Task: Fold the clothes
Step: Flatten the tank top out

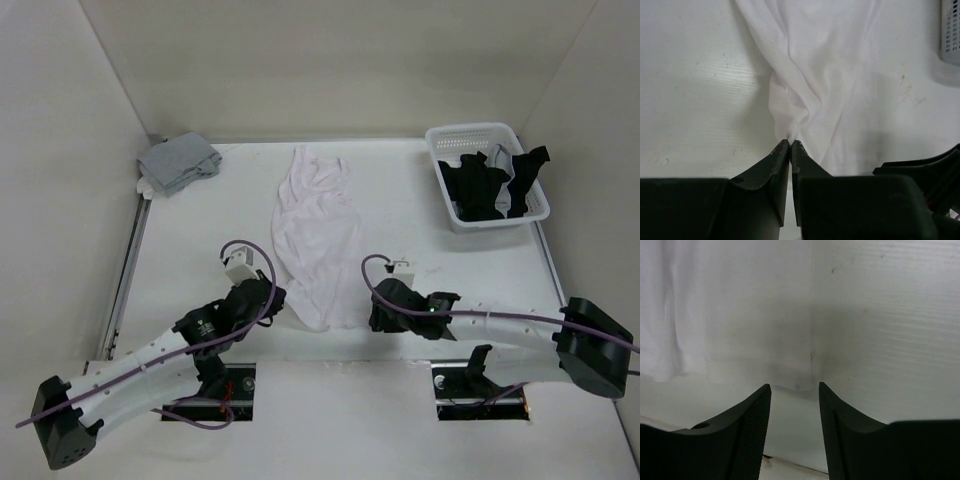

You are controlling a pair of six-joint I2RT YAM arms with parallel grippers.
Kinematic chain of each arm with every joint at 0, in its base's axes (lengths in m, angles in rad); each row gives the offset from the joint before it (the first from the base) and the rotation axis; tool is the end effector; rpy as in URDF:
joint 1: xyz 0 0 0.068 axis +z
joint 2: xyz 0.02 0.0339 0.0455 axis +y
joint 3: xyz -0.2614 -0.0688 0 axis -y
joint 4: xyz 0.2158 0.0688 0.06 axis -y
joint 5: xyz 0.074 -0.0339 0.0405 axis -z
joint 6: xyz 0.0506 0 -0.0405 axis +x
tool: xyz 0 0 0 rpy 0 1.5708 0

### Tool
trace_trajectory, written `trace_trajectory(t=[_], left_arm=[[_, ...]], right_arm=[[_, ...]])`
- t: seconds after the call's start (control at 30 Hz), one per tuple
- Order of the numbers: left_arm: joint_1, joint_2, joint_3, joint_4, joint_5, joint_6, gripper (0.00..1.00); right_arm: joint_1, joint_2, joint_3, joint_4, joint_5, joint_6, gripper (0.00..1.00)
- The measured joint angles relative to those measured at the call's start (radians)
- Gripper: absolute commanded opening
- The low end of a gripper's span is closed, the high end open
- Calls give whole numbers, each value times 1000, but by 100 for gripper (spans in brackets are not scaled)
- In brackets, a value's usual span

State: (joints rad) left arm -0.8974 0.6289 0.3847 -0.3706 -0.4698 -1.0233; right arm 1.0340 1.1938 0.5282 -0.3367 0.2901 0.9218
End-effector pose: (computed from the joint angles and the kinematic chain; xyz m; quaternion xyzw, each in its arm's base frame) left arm 0.0989 -0.0872 0.2046 -0.1612 0.8551 -0.2481 0.4258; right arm 0.1129 0.1615 0.1673 -0.0128 0.9506 0.1526 0.2701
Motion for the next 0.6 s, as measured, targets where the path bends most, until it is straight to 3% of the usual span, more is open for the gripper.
trace_trajectory(t=[0.17,0.27,0.4,0.57,0.6], left_arm=[[-63,3,-4,-19,-57,-35,5],[-80,9,-4,-21,-90,-37,5],[-85,29,-4,-21,-115,-33,5],[-85,34,-3,-21,-127,-29,5],[-85,34,-2,-21,-130,-27,5]], right_arm=[[21,76,26,8,15,44,32],[24,115,51,17,40,64,44],[28,116,53,24,56,77,46],[27,114,53,6,74,80,28],[27,115,53,1,78,80,21]])
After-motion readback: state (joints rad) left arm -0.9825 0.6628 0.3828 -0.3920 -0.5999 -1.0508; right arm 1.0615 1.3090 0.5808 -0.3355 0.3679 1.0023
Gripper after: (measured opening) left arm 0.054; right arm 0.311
